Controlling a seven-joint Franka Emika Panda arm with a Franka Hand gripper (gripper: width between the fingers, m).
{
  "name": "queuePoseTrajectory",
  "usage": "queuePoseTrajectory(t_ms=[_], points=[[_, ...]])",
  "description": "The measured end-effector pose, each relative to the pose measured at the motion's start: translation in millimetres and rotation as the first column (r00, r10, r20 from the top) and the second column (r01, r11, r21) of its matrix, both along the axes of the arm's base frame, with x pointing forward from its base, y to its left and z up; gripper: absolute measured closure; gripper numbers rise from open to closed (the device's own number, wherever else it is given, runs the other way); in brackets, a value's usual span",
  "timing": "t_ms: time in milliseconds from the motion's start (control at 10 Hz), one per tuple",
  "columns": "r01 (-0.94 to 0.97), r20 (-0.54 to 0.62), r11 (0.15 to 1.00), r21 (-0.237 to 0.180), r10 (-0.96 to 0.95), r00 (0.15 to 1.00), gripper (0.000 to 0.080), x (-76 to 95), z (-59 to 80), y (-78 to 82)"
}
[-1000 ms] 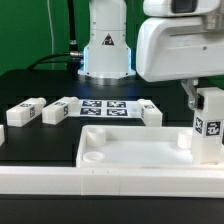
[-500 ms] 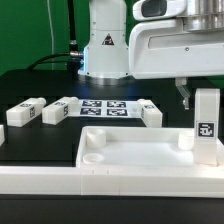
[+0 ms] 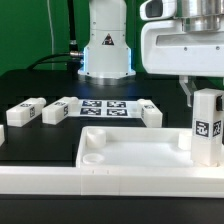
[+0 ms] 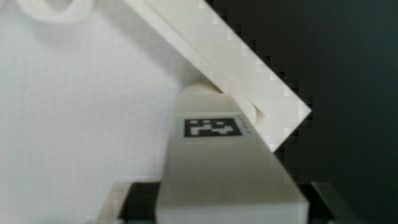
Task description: Assemble desk
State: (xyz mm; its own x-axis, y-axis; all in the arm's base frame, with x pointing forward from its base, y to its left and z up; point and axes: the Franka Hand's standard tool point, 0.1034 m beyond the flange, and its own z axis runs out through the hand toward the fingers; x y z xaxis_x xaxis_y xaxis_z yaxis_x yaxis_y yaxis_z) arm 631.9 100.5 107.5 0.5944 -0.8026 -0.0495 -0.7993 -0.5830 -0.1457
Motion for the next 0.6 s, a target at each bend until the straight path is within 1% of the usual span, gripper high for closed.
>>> queuePoseTrajectory(t_ms=[100,300,400,500,600], points=[[0.134,-0.020,0.991,0.021,-0.134,0.991,0.0508,-0.2,-0.1,0.7],[0.198,-0.033,0.980,0.031,-0.197,0.980,0.0508,-0.6,-0.2,1.3],[0.168,-0.029,0.985,0.029,-0.167,0.986,0.0435,-0.7,-0.4,1.4],[0.127,-0.024,0.992,0.026,-0.126,0.992,0.0435,-1.0,-0.7,1.1],[0.042,-0.027,0.999,0.019,-0.042,0.999,0.0265,-2.2,-0.6,-0.8]])
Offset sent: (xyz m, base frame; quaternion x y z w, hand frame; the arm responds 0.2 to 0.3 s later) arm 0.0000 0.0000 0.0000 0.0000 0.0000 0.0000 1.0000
